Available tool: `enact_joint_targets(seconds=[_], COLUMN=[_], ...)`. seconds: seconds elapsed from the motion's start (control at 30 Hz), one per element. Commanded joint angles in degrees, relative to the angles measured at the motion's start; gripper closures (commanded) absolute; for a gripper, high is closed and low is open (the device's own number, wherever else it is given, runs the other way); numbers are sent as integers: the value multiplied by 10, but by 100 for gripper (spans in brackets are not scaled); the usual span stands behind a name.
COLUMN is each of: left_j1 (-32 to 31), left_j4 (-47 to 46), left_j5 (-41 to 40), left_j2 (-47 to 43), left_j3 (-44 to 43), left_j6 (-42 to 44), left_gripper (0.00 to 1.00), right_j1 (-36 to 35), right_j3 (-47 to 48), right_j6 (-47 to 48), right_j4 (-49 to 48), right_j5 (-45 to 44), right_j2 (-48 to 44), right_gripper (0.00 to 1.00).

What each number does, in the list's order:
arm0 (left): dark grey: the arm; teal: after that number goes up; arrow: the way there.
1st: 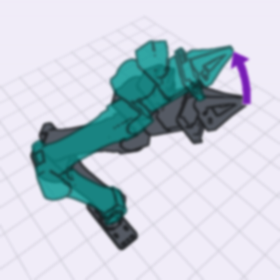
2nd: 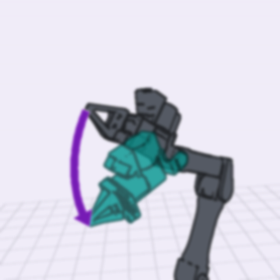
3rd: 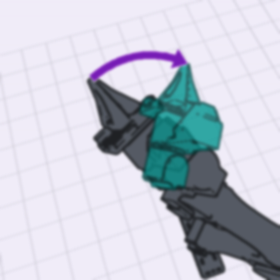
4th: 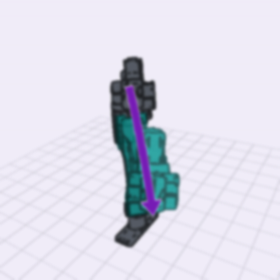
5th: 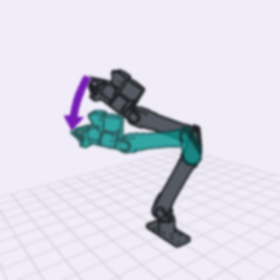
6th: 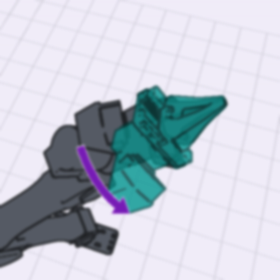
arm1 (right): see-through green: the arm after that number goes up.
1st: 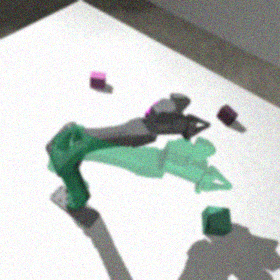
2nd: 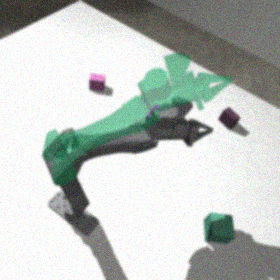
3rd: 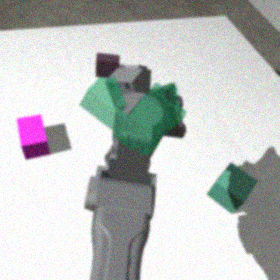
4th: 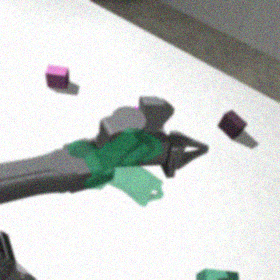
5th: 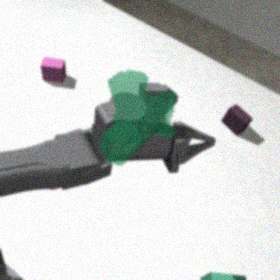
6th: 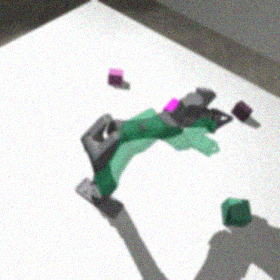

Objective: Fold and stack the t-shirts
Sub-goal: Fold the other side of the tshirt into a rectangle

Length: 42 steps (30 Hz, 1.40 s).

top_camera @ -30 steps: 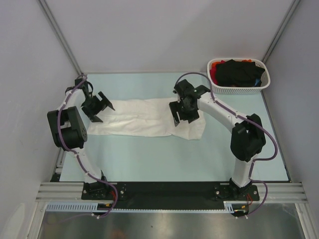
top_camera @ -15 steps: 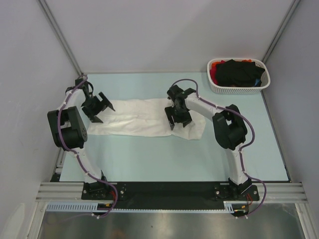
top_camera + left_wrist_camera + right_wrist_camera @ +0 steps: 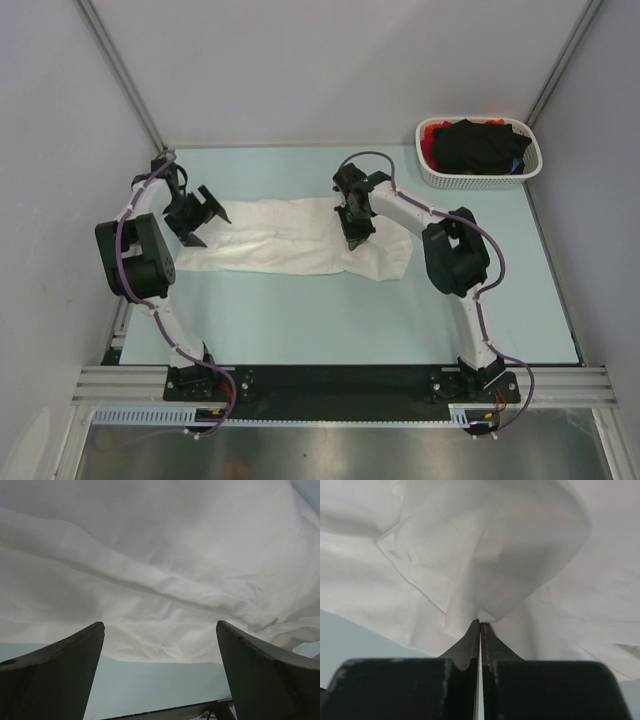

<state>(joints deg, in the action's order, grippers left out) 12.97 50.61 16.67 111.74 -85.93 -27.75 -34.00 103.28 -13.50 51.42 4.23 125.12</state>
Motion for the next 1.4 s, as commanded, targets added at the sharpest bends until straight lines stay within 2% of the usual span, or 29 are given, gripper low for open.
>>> enact_joint_targets(seconds=[0.0,0.2,0.43,0.7,0.73,0.8,0.83,0.9,0.93,1.0,1.07,1.13,1.17,1.2,1.23,1.27,1.3,1.33,1.37], left_j1=[-3,-4,-7,-8,-8,-8,-8,-8,-8,-8,-8,-8,-8,-7,-7,-7,-8,-8,-8], left_j4=[3,3,1,-5,-9,-17,-20,-24,-25,-31,-34,-31,-29,-14,-4,4,12,20,26], left_j5=[-6,-8,-9,-6,-4,3,3,-3,-5,-8,-6,-15,-24,-36,-54,-56,-58,-83,-97], left_j2=[1,4,3,-10,-16,-24,-33,-41,-50,-58,-67,-69,-67,-64,-53,-48,-43,-38,-36], left_j3=[-7,-9,-6,-3,-3,0,1,1,0,1,4,6,7,7,4,0,1,-2,-4], left_j6=[12,13,14,21,21,23,27,31,37,42,50,59,59,59,56,58,59,58,59], left_gripper=[0,0,0,0,0,0,0,0,0,0,0,13,30,78,94,100,100,100,100], right_j1=[9,21,21,-25,-30,-46,-51,-61,-63,-67,-68,-65,-64,-62,-58,-56,-54,-52,-49], right_j3=[45,77,80,54,49,37,31,20,7,-3,-28,-61,-69,-77,-84,-95,-97,-98,-95], right_j6=[4,3,-5,-35,-35,-31,-33,-35,-38,-44,-43,-32,-31,-27,-27,-29,-32,-42,-44], right_j4=[24,47,48,28,20,0,-7,-26,-37,-44,-71,-108,-117,-124,-134,-137,-137,-128,-123], right_j5=[-5,-41,-134,-415,-461,-494,-518,-533,-548,-551,-518,-444,-419,-384,-330,-304,-282,-262,-252], right_j2=[-19,-39,-36,-42,-47,-64,-72,-98,-107,-137,-166,-207,-218,-236,-241,-245,-245,-242,-238], right_gripper=[100,100,100,99,86,83,64,51,24,15,14,18,21,23,30,32,35,43,45])
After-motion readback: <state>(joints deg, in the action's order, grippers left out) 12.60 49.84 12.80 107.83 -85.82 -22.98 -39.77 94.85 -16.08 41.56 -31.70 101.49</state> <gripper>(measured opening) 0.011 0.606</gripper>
